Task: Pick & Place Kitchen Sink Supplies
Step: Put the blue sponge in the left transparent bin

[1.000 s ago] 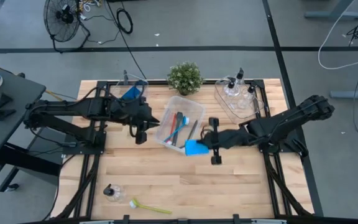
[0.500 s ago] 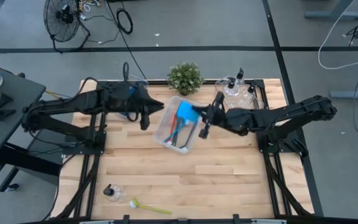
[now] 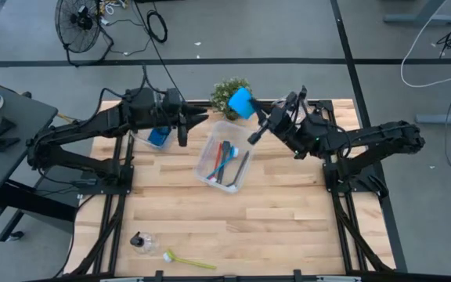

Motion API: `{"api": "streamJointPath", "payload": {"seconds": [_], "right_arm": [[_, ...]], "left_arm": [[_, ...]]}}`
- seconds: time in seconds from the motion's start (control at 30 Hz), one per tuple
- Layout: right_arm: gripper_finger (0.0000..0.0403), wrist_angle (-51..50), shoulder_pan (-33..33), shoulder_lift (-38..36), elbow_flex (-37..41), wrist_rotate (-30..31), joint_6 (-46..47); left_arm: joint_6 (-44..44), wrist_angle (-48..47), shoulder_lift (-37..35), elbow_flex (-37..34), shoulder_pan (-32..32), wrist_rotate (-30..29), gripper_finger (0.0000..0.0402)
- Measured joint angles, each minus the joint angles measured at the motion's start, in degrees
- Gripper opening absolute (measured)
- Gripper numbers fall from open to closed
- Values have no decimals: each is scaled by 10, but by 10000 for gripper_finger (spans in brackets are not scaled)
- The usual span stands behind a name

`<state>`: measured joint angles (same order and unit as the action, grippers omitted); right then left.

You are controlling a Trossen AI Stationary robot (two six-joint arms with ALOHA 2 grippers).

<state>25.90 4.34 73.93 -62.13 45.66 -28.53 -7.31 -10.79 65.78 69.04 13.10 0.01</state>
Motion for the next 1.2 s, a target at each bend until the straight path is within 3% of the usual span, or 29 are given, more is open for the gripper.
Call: {"api": "streamJointPath", "payload": {"seconds": [0.33, 0.57, 0.97, 1.2], "right_arm": [[1, 29, -54, 3, 0, -17, 14], [1, 83, -68, 30, 0, -36, 15], [1, 96, -68, 65, 0, -31, 26], [1, 97, -68, 70, 0, -32, 26]], "left_arm": [[-25, 58, 6, 0, 10, -9, 212], [-25, 90, 28, 0, 9, -27, 265], [-24, 183, 64, 0, 9, -60, 269], [-26, 184, 86, 0, 9, -64, 269]]}}
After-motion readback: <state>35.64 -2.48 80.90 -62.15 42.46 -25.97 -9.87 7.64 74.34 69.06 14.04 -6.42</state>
